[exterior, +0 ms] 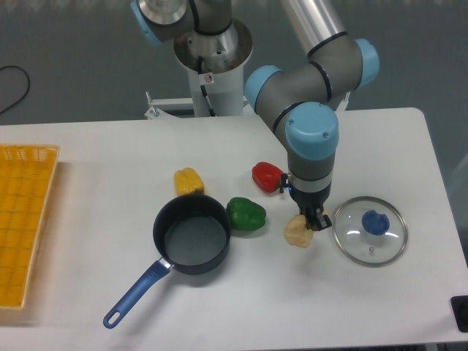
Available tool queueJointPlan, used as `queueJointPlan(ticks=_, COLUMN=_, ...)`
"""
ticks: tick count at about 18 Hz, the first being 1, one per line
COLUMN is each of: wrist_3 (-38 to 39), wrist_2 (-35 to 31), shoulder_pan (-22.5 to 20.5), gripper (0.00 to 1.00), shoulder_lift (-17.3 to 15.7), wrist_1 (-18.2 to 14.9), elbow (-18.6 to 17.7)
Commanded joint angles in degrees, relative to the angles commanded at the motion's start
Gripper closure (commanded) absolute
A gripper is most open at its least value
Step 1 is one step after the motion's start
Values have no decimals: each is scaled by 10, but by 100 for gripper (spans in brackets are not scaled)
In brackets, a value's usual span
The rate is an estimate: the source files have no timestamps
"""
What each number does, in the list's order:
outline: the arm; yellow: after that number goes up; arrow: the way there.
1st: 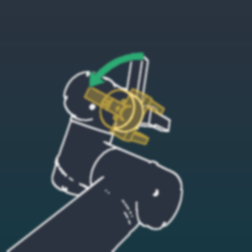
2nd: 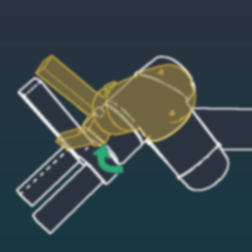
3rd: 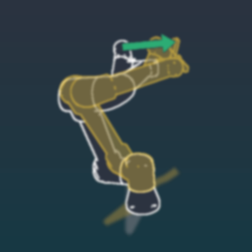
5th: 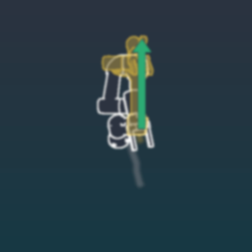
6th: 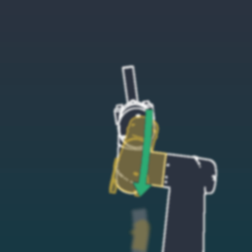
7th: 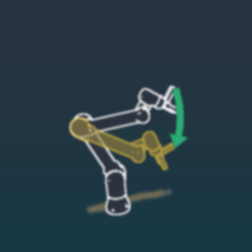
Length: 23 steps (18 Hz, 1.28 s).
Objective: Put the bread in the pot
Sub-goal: 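Carry the held tan bread piece toward the blue saucepan with the gripper, then lower the bread into the saucepan and open the gripper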
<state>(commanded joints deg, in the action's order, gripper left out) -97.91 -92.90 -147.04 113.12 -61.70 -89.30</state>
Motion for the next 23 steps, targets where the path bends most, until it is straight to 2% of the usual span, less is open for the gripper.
queueJointPlan(ticks=3, wrist_3=6, wrist_2=2, shoulder_pan=1, gripper=64, shoulder_lift=-2, wrist_1=-3, elbow=-2)
queueJointPlan(ticks=8, wrist_3=32, wrist_2=25, shoulder_pan=9, gripper=64, shoulder_lift=-18, wrist_1=-27, elbow=-4)
queueJointPlan(ticks=11, wrist_3=62, wrist_2=27, shoulder_pan=33, gripper=64, shoulder_lift=-31, wrist_1=-39, elbow=-15)
queueJointPlan(ticks=16, wrist_3=127, wrist_2=34, shoulder_pan=76, gripper=64, shoulder_lift=-45, wrist_1=-40, elbow=-30)
queueJointPlan(ticks=23, wrist_3=213, wrist_2=35, shoulder_pan=148, gripper=63, shoulder_lift=-38, wrist_1=-34, elbow=-33)
